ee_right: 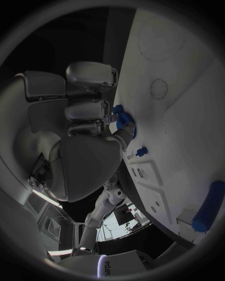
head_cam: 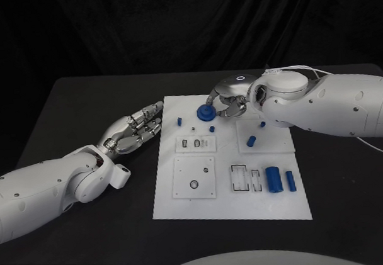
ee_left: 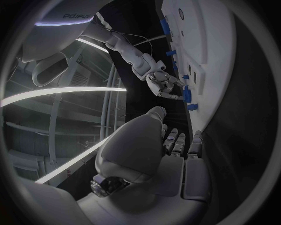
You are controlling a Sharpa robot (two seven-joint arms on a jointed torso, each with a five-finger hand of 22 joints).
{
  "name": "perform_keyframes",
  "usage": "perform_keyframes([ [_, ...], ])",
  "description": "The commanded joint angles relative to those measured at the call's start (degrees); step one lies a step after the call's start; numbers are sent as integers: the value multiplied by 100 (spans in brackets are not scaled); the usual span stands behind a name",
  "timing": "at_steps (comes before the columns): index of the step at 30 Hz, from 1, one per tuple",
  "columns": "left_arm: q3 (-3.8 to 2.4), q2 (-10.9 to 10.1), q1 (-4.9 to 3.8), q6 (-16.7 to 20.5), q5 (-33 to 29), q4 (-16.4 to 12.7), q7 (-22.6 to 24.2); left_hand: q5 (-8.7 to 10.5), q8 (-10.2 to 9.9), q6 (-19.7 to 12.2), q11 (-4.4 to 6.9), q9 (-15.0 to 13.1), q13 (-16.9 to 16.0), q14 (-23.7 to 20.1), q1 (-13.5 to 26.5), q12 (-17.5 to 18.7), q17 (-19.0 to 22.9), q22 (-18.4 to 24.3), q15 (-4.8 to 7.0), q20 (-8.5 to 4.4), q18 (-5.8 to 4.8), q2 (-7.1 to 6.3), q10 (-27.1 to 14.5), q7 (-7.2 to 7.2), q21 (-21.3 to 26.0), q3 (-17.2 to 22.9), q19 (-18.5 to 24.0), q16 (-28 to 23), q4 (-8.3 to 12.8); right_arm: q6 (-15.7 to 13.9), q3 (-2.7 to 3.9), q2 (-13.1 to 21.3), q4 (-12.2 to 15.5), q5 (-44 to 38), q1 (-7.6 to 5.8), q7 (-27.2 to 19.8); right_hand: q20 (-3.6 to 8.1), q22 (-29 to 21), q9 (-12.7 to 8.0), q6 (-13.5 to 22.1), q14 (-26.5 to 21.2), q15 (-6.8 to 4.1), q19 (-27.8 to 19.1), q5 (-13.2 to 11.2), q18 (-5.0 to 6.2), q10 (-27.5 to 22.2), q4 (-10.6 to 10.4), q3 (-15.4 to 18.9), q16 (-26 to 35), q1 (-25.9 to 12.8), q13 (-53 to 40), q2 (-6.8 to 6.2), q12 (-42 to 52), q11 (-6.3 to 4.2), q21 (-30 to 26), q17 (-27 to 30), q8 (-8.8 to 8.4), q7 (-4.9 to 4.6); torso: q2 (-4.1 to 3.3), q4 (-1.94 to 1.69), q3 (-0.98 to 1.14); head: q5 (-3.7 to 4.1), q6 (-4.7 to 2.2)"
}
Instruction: Assemble the parts on the task board
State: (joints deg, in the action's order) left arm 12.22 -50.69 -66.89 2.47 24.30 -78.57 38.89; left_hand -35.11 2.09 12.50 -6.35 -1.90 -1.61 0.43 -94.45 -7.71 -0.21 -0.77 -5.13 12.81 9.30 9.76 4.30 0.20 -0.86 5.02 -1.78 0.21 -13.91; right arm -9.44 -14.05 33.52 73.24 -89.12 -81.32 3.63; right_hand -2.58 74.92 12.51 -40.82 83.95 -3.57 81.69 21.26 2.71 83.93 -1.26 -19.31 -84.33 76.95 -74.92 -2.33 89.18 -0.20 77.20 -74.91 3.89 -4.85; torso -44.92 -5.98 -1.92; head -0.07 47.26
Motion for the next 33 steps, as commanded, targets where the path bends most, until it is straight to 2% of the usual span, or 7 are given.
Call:
perform_keyframes([
  [1,-4,1,13,-63,-5,-10,686,-3,30,56,-49,-5,1,-3,23,14,1,-7,-46,38,105,1,-5,2,-30,45,-12,-1,1,-1,4,46,40,-33,19,82,-16,717,4,-50,344,-10,-36,-37,94,467,-5,-28,34,-12,-1398,-28,-22,-8,-39,-865,33,-5,2,2,-1,-2,-11],
  [5,-4,-15,14,-59,-5,-16,690,-3,30,56,-49,-5,1,-3,23,14,1,-7,-46,38,105,1,-5,2,-30,45,-12,-1,1,-327,3,166,108,-33,23,-54,-18,725,1,-78,347,-8,-26,-42,90,476,-5,-30,31,-16,-1405,-25,-15,-5,-28,-870,39,-9,-1,-1,-1,-14,-13],
  [9,-4,-53,15,-39,-5,-35,693,-3,30,56,-49,-5,1,-3,23,14,1,-7,-46,38,105,1,-5,2,-30,45,-12,-1,1,-1018,5,496,350,-33,22,-308,-10,782,-94,0,381,-26,49,-444,69,538,-96,70,-18,-132,-1452,-35,30,-33,40,-926,-20,35,0,0,0,-17,-14],
  [15,-4,-112,16,-13,-5,-56,694,-2,34,69,-51,-6,0,1,23,9,0,-9,-49,43,105,1,-3,-13,-32,50,-16,1,6,-1525,20,1199,919,-33,-78,-330,26,820,-244,297,395,-67,94,-892,57,557,-246,249,-28,-234,-1467,-57,44,-83,70,-943,-35,99,-1,-1,0,24,-9],
  [19,-3,-134,16,10,-5,-68,695,-2,34,72,-51,-7,-1,2,24,6,-1,-9,-49,44,105,1,-1,-14,-32,51,-16,1,7,-1493,20,1774,1344,-32,-200,-189,34,840,-188,-125,399,-68,114,-1033,50,573,-374,363,-28,-295,-1480,-42,56,-78,79,-948,53,83,1,1,0,72,-16],
  [25,-3,-133,16,33,-5,-91,705,-2,34,72,-51,-7,-1,2,24,6,-1,-9,-49,44,105,1,-1,-14,-32,51,-16,1,7,-1095,-4,2532,1819,89,-266,55,12,861,-218,-238,386,-40,128,-1284,44,556,-560,513,12,-377,-1466,-24,43,-44,82,-915,37,46,3,18,0,128,-21],
  [33,-3,-162,16,50,-5,-127,700,-3,39,91,-52,-9,-3,3,26,-5,-1,-8,-49,46,106,-3,7,-18,-32,52,-16,2,9,-928,-22,3065,1938,253,-146,281,7,874,-242,-240,388,-39,135,-1374,41,569,-629,587,5,-380,-1476,-41,52,-46,86,-925,18,51,12,35,-15,186,-23],
])
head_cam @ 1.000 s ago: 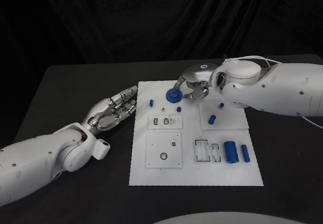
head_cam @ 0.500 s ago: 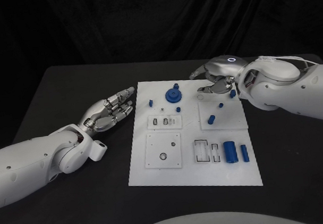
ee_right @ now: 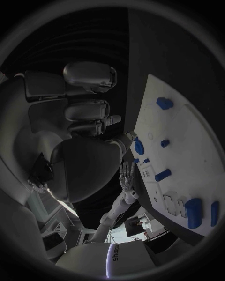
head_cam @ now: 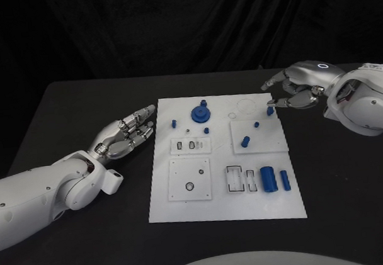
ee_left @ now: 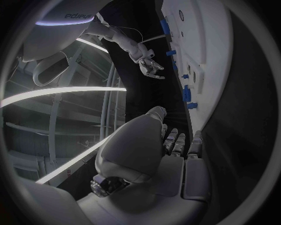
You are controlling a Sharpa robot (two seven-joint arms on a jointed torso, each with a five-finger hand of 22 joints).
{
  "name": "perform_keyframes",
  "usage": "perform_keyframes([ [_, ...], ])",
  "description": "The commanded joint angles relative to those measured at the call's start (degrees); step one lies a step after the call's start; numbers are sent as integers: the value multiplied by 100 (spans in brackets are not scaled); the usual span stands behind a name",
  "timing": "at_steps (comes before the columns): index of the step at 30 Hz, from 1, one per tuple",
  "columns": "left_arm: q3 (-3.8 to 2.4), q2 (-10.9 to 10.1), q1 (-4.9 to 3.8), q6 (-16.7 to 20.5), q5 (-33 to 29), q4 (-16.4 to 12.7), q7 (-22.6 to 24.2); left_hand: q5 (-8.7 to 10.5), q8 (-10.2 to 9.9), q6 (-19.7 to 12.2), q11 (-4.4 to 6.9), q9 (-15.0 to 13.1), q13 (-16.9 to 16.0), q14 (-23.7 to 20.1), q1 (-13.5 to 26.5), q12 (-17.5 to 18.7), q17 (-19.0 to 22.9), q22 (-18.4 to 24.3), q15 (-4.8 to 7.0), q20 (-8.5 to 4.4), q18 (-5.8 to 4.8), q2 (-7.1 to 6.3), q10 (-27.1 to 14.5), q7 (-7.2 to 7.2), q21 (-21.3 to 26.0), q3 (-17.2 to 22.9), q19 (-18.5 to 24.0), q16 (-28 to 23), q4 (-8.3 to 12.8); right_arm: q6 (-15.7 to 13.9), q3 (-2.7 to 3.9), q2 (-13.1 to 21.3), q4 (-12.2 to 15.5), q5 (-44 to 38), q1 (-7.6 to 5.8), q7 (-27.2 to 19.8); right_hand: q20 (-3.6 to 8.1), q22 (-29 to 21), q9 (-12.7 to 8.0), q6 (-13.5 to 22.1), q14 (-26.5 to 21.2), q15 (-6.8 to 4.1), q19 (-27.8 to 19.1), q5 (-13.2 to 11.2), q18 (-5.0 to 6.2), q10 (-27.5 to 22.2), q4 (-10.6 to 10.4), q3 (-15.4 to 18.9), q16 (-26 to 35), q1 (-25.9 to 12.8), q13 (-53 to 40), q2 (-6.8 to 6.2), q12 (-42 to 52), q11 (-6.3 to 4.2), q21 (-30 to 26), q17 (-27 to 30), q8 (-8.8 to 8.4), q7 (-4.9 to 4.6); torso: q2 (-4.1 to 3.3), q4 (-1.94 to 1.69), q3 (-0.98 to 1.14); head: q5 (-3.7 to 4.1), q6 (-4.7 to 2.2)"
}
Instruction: Assemble the parts on the task board
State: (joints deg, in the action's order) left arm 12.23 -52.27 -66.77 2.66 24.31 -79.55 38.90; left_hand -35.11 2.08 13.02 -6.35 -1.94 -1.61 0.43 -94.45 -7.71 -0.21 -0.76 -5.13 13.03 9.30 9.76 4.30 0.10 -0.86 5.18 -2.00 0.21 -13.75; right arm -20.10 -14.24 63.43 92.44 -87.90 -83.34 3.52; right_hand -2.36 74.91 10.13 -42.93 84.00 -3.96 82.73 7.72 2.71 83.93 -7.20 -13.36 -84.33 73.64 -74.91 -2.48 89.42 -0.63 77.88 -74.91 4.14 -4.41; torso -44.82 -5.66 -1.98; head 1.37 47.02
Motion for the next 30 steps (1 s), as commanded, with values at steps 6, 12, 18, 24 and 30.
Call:
perform_keyframes([
  [6,-4,-15,4,24,-6,-96,701,-3,38,34,-54,-5,-3,4,27,-7,-1,-9,-51,26,106,-4,8,-11,-33,36,3,2,-6,-20,-7,229,-69,156,210,278,-13,901,-6,-77,396,-3,57,-41,31,605,-59,44,-20,-41,-1507,-67,57,-5,56,-952,5,7,-7,-13,3,131,3],
  [12,-4,-15,4,16,-6,-72,702,-4,39,38,-59,-5,-4,5,29,-9,-2,-10,-56,30,106,-5,11,-17,-34,38,2,3,-4,-32,-9,221,-183,161,312,345,-12,905,-20,-52,397,-3,62,-49,31,607,-62,71,-16,-14,-1509,-93,58,-2,57,-949,-15,1,-8,-23,0,249,-18],
  [18,-4,-12,4,3,-6,-62,698,-5,40,40,-62,-5,-4,7,30,-11,-2,-11,-59,32,105,-5,13,-20,-35,39,0,3,-4,-20,-9,165,-272,162,355,383,-14,886,-29,-51,380,3,40,-73,42,607,-56,118,35,38,-1509,-151,58,8,10,-899,-21,-15,-9,-24,3,286,-3],
  [24,-4,-15,5,-10,-6,-61,693,-5,40,40,-62,-5,-4,7,30,-11,-2,-11,-59,32,105,-5,13,-20,-35,39,0,3,-4,-100,-9,96,-345,162,383,366,-26,886,-3,-158,375,20,40,-90,43,607,-77,157,60,97,-1509,-153,58,34,-5,-877,25,-52,-11,-13,5,329,15],
  [30,-4,-16,5,-26,-6,-57,678,-5,40,40,-62,-5,-4,7,30,-11,-2,-11,-59,32,105,-5,13,-20,-35,39,0,3,-4,-38,-9,15,-421,162,408,419,-39,877,26,-244,365,38,30,-80,49,607,-101,178,95,134,-1509,-133,58,59,-37,-844,57,-89,2,-3,6,392,33],
])
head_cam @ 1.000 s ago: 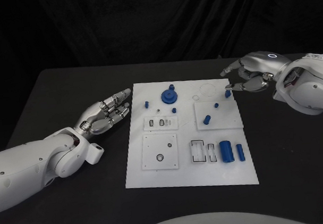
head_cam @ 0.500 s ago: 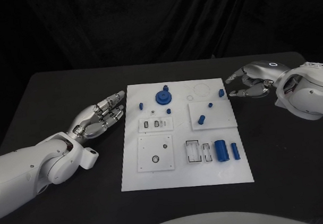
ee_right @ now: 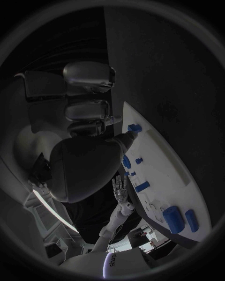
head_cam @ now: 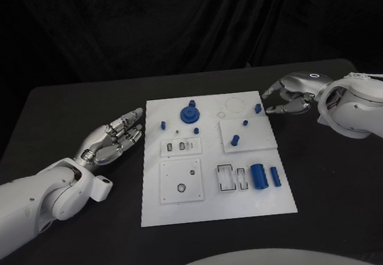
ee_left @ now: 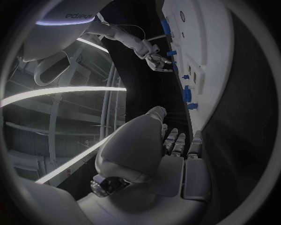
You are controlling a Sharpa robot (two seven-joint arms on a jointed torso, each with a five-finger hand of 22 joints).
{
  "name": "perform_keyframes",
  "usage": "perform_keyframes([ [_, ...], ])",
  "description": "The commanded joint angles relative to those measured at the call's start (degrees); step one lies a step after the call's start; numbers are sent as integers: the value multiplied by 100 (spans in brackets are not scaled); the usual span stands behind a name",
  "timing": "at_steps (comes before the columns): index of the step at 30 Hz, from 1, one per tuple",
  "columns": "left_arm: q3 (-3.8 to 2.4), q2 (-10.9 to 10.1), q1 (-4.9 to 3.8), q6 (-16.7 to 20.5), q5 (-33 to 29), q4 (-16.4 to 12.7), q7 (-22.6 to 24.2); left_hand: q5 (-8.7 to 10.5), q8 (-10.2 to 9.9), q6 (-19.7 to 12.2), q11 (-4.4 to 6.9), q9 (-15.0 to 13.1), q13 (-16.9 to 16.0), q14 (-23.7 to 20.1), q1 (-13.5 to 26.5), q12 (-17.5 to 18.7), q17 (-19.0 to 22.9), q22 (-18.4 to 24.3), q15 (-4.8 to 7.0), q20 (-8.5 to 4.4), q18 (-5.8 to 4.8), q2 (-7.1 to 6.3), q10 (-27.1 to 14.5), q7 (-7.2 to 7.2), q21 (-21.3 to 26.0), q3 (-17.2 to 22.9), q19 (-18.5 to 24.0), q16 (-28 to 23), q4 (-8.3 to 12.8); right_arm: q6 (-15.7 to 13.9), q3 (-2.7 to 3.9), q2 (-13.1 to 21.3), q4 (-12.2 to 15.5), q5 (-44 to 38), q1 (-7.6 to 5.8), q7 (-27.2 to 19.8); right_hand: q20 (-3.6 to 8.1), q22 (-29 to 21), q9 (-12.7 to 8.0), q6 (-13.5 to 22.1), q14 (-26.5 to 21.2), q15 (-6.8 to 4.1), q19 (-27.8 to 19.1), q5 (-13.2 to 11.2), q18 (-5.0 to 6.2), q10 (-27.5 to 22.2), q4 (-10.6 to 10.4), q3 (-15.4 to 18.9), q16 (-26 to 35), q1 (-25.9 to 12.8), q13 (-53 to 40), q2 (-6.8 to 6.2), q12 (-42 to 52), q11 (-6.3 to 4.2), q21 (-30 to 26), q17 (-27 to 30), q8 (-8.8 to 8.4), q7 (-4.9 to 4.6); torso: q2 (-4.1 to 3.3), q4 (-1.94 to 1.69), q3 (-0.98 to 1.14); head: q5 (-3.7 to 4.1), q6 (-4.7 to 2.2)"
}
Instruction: Assemble the parts on the task board
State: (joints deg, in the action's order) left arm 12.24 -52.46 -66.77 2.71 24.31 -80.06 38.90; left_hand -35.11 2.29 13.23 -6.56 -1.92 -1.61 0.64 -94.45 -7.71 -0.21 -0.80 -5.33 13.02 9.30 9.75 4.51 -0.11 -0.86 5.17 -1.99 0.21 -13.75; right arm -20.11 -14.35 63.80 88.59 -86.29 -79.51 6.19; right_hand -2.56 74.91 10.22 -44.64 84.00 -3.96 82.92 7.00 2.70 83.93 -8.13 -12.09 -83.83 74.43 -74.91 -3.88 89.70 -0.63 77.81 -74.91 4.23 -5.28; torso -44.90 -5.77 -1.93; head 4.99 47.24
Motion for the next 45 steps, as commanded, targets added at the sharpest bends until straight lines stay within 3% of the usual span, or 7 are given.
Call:
perform_keyframes([
  [1,-5,4,5,-35,-6,-6,675,-5,19,16,-46,-6,-4,-12,32,-12,-3,-7,-43,36,105,-4,-7,-2,-36,43,-2,4,-1,-34,2,-33,-49,2,30,155,-19,877,17,-74,365,38,10,-8,50,607,-7,51,45,55,-1509,7,30,59,-30,-844,48,-2,8,7,1,39,13],
  [16,-5,16,9,-47,-6,14,678,-6,18,15,-49,-6,-2,-21,33,-2,1,-4,-46,38,105,-3,-12,-7,-32,45,5,0,0,-56,4,-211,-216,1,167,154,-33,872,40,-141,361,54,5,0,53,607,-40,76,65,59,-1509,24,30,81,-50,-826,71,-30,4,5,4,103,-41],
  [45,-5,34,22,-97,-6,52,649,-4,15,2,-54,-3,-1,-24,33,2,3,0,-48,38,103,0,-17,-19,-26,53,15,-2,6,-68,6,-483,-419,1,186,127,-55,866,45,-107,347,77,-4,56,58,607,-83,107,110,65,-1509,56,30,106,-79,-785,31,-54,5,6,0,101,7],
])
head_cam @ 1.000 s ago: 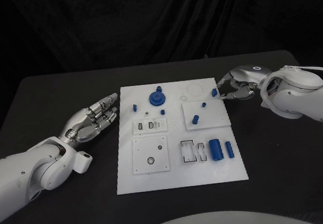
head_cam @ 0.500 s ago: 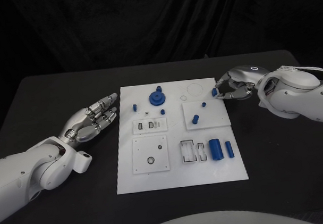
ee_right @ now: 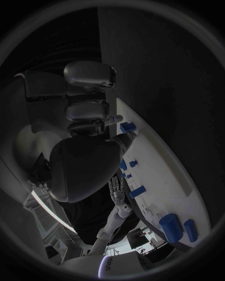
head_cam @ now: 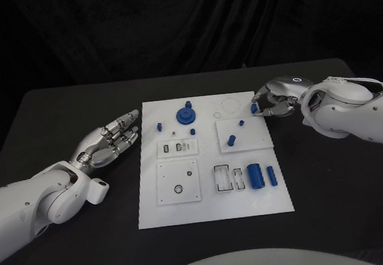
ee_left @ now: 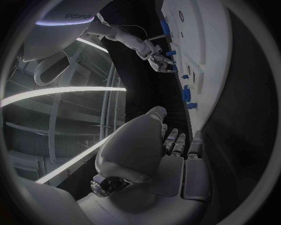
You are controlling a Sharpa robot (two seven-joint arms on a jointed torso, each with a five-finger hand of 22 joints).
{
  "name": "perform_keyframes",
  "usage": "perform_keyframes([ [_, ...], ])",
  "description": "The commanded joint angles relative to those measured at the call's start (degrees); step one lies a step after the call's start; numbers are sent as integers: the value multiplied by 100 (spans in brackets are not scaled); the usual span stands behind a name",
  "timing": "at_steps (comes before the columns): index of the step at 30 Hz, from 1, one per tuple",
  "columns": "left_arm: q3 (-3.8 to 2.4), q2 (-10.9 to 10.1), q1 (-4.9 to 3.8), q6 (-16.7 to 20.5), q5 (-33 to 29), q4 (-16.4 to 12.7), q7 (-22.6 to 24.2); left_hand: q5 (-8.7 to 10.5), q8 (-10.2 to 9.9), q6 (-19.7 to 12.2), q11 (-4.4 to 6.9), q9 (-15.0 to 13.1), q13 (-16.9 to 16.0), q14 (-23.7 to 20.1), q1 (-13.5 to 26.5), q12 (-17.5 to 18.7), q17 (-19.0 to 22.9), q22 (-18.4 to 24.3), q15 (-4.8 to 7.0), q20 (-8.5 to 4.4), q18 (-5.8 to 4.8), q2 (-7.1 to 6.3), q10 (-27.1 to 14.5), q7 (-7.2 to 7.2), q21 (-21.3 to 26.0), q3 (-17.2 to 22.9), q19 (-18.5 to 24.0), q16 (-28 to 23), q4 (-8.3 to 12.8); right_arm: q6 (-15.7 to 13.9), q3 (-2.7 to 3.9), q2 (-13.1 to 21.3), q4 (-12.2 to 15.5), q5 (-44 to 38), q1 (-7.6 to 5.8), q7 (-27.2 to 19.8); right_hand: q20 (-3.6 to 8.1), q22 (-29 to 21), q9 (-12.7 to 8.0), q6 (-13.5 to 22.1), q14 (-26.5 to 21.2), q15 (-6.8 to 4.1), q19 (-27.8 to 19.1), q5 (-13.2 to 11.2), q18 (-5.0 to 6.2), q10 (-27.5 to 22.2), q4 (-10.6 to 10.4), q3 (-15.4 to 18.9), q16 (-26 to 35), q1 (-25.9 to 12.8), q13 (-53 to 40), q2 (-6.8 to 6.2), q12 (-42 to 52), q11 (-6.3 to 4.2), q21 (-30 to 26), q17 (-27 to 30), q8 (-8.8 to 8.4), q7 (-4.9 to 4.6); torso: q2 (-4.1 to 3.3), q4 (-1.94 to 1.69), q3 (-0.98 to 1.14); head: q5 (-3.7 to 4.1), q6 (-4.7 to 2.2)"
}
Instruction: Assemble the parts on the task board
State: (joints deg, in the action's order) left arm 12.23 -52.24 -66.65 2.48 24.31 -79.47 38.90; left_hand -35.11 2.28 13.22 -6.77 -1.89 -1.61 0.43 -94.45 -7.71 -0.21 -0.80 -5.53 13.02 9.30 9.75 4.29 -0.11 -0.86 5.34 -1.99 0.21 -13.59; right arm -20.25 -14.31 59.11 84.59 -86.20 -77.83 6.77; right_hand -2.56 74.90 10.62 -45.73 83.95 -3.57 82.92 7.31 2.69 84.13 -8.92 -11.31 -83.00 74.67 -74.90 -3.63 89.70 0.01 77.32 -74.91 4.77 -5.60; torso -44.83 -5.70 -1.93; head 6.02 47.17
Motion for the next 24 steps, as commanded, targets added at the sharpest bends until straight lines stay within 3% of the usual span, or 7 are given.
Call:
perform_keyframes([
  [1,-4,12,11,-77,-6,-7,647,-4,15,2,-33,-6,-1,-2,32,2,3,0,-28,38,104,0,5,-19,-26,36,14,-2,-11,-49,3,-27,-28,-8,18,69,-55,867,5,3,353,39,-3,26,58,587,-5,29,24,42,-1510,31,30,42,-29,-788,-22,-23,-3,-5,0,4,14],
  [13,-4,24,19,-104,-6,10,633,-4,15,2,-33,-6,-1,-2,32,2,3,0,-28,38,104,0,5,-19,-26,36,14,-2,-11,-9,5,-173,-121,-8,25,39,-72,869,60,-155,355,53,-1,77,61,587,-25,60,30,64,-1510,56,30,59,-44,-784,40,-42,0,1,-2,-4,34],
  [20,-4,31,24,-117,-6,22,624,-2,12,-6,-40,-4,0,-3,32,7,3,0,-34,40,102,4,1,-26,-26,44,14,-2,-5,-7,5,-203,-150,-8,39,22,-71,883,303,-649,358,48,7,350,63,587,14,76,36,185,-1510,106,30,45,-63,-783,267,-24,0,-3,-1,-11,48],
  [24,-4,31,26,-121,-6,29,619,-2,12,-6,-40,-4,0,-3,32,7,3,0,-34,40,102,4,1,-26,-26,44,14,-2,-5,-55,5,-207,-154,-8,45,21,-44,891,515,-933,357,12,8,573,65,587,97,40,41,307,-1510,175,30,-1,-76,-781,430,39,-2,-4,0,-10,46],
])
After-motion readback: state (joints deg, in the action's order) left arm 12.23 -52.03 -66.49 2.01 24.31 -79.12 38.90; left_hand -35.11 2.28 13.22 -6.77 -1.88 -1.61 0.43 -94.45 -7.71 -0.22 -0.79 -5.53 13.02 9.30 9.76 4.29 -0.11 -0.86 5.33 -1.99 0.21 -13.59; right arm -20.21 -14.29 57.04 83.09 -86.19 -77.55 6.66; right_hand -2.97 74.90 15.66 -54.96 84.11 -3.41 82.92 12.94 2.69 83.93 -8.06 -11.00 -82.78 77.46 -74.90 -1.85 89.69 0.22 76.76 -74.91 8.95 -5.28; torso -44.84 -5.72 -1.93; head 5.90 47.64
